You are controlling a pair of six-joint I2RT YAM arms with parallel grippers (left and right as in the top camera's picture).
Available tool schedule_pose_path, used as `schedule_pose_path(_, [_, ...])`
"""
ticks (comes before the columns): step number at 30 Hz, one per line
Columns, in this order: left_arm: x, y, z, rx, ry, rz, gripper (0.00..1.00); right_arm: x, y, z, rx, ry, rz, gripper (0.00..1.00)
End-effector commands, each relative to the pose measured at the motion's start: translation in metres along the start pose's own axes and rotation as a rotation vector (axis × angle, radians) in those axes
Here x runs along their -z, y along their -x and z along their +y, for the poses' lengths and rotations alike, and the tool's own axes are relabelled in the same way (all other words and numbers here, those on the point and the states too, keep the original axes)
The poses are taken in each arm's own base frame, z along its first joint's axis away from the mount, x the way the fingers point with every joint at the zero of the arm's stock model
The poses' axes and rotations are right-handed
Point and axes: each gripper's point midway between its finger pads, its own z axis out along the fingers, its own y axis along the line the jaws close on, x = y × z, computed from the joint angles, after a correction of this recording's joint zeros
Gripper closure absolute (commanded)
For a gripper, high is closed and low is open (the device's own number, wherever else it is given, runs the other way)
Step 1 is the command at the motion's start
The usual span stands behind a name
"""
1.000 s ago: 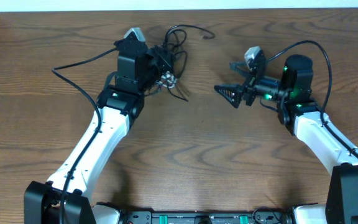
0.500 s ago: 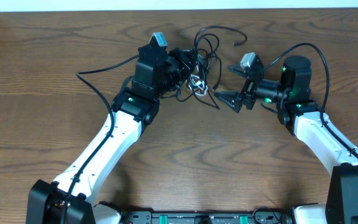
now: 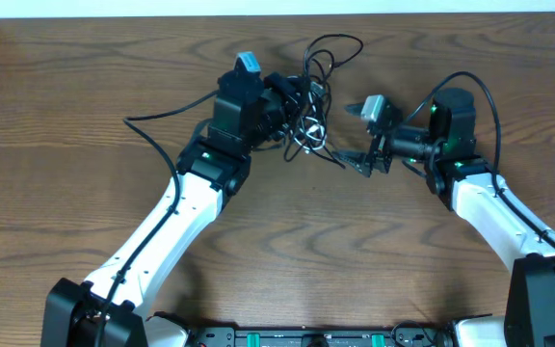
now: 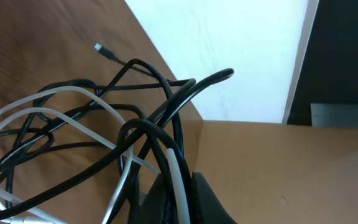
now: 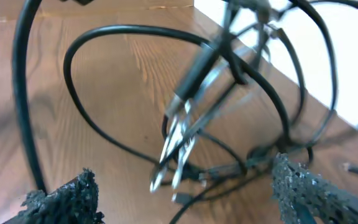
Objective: Untangle cables
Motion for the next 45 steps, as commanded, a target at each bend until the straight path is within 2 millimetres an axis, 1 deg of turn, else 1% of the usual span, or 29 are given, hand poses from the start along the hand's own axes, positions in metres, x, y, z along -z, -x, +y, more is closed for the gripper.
schedule_pose_path(1, [0.004, -0.009, -0.023, -0.001, -0.055, 0.017, 0.93, -0.004, 0.014, 0.007, 0.212, 0.018, -0.027, 0.15])
schedule_pose_path(4, [0.004, -0.012, -0.022, -0.003, -0.050, 0.025, 0.92, -0.004, 0.016, 0.005, 0.260, 0.009, -0.032, 0.16])
schedule_pose_path(7, [0.004, -0.014, -0.014, 0.005, -0.016, 0.031, 0.92, -0.003, 0.019, 0.000, 0.303, -0.012, -0.037, 0.19])
schedule_pose_path(10, [0.004, -0.016, -0.009, 0.010, 0.004, 0.042, 0.93, -0.003, 0.021, -0.006, 0.326, -0.044, -0.034, 0.19])
schedule_pose_path(14, [0.004, -0.021, -0.010, 0.010, -0.001, 0.069, 0.92, -0.002, 0.026, -0.008, 0.347, -0.052, -0.046, 0.20])
schedule_pose_path(16, [0.004, -0.021, -0.010, 0.010, -0.001, 0.070, 0.93, -0.003, 0.026, -0.008, 0.351, -0.052, -0.049, 0.23])
schedule_pose_path(24, [0.004, -0.017, -0.009, 0.010, 0.001, 0.049, 0.92, -0.003, 0.030, 0.000, 0.354, -0.012, -0.078, 0.32])
schedule_pose_path(36, [0.001, -0.016, -0.006, 0.038, 0.012, 0.036, 0.92, -0.009, 0.034, 0.010, 0.360, 0.023, -0.092, 0.32])
schedule_pose_path(40, [-0.002, -0.016, -0.001, 0.059, 0.025, 0.040, 0.93, -0.009, 0.034, 0.010, 0.360, 0.022, -0.091, 0.37])
schedule_pose_path(43, [-0.002, -0.016, -0.001, 0.059, 0.027, 0.041, 0.92, -0.009, 0.033, 0.008, 0.360, 0.012, -0.085, 0.43])
schedule_pose_path(45, [-0.002, -0.017, -0.001, 0.059, 0.026, 0.042, 0.93, -0.009, 0.033, 0.007, 0.360, 0.006, -0.081, 0.49])
